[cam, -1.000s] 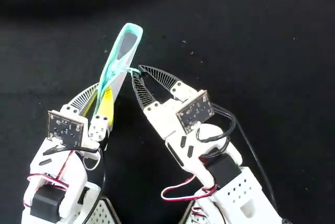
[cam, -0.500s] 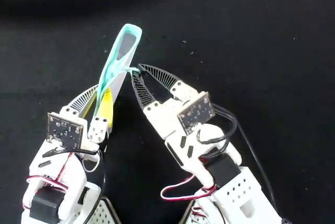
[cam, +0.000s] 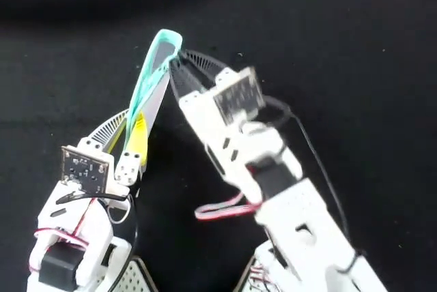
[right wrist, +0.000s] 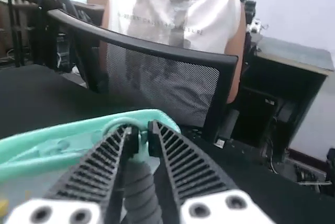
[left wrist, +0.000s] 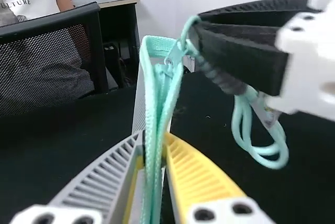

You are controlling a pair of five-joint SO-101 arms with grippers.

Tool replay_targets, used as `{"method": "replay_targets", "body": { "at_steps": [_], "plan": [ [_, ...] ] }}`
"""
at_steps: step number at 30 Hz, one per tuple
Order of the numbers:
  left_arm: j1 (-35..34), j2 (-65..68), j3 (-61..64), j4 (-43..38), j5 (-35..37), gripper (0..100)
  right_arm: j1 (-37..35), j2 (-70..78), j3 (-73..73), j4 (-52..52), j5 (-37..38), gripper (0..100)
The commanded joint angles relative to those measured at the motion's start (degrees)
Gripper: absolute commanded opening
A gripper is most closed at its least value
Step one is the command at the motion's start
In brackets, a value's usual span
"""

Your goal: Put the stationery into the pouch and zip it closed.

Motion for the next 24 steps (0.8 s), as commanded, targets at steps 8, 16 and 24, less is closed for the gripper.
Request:
{"method": "replay_targets", "body": {
  "at_steps": [8, 16, 24],
  "plan": [
    [-0.5, -0.5, -0.3, 0.2, -0.4, 3, 7.9, 18.3, -17.8, -1.7, -0.4, 1.3],
    [-0.5, -0.5, -0.6, 0.2, -0.4, 3, 14.0, 30.1, -31.5, -1.3, -0.4, 1.3],
    [-0.6, -0.5, -0.3, 0.2, -0.4, 3, 14.4, 33.3, -34.9, 1.3, -0.1, 1.4]
  ]
}}
